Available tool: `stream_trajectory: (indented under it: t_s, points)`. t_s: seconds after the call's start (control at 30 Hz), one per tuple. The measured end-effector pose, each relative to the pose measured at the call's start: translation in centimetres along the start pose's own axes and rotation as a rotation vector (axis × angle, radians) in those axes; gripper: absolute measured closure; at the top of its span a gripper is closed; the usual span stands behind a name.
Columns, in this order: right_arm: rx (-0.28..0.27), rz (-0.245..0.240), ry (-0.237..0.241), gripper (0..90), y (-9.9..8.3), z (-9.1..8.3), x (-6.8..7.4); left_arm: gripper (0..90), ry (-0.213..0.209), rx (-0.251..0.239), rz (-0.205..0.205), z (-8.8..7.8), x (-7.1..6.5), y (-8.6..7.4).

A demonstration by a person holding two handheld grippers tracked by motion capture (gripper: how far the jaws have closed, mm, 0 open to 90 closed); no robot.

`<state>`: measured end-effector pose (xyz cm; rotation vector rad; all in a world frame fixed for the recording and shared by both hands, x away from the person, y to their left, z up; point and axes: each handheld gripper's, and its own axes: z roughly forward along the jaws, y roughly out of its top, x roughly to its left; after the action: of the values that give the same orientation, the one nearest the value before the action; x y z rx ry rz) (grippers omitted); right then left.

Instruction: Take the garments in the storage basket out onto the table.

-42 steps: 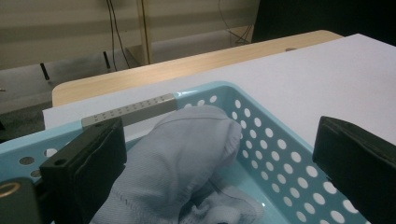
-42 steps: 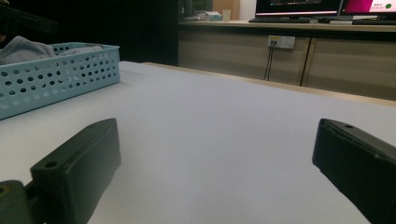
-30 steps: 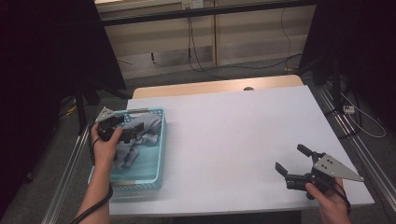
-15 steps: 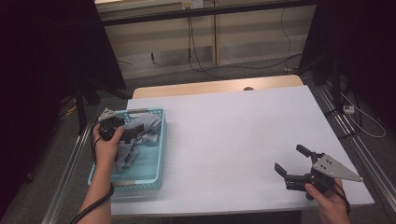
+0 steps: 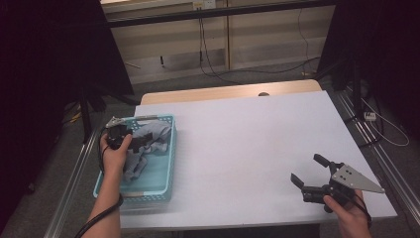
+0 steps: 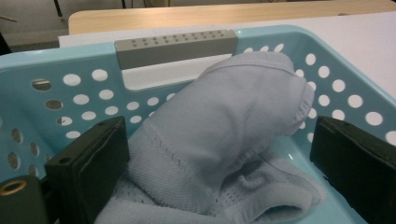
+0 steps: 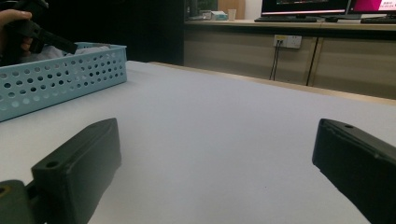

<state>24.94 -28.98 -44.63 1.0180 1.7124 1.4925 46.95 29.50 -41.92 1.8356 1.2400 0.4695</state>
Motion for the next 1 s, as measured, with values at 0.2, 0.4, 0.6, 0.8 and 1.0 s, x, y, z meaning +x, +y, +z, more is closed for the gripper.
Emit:
stream_trajectory:
  t_s: [0.2, 0.4, 0.6, 0.8, 1.0]
  points:
    - [0.000, -0.002, 0.003, 0.9, 0.0, 0.0, 0.1, 5.1, 0.024, 0.046, 0.004, 0.5, 0.1, 0.0]
    - [-0.002, -0.003, 0.008, 1.0, 0.0, 0.0, 0.1, 5.4, 0.038, 0.097, 0.004, 1.2, 0.1, -0.1]
    - [-0.001, -0.004, 0.012, 1.0, 0.1, 0.0, 0.2, 4.7, 0.024, 0.152, 0.008, 1.7, 0.2, -0.3]
    - [-0.002, -0.002, 0.016, 1.3, 0.1, 0.0, 0.2, 4.9, -0.024, 0.218, -0.036, 2.6, 0.6, -1.0]
    - [-0.002, 0.000, 0.018, 1.4, 0.1, -0.1, 0.2, 6.4, 0.016, 0.274, -0.031, 3.3, 0.4, -1.1]
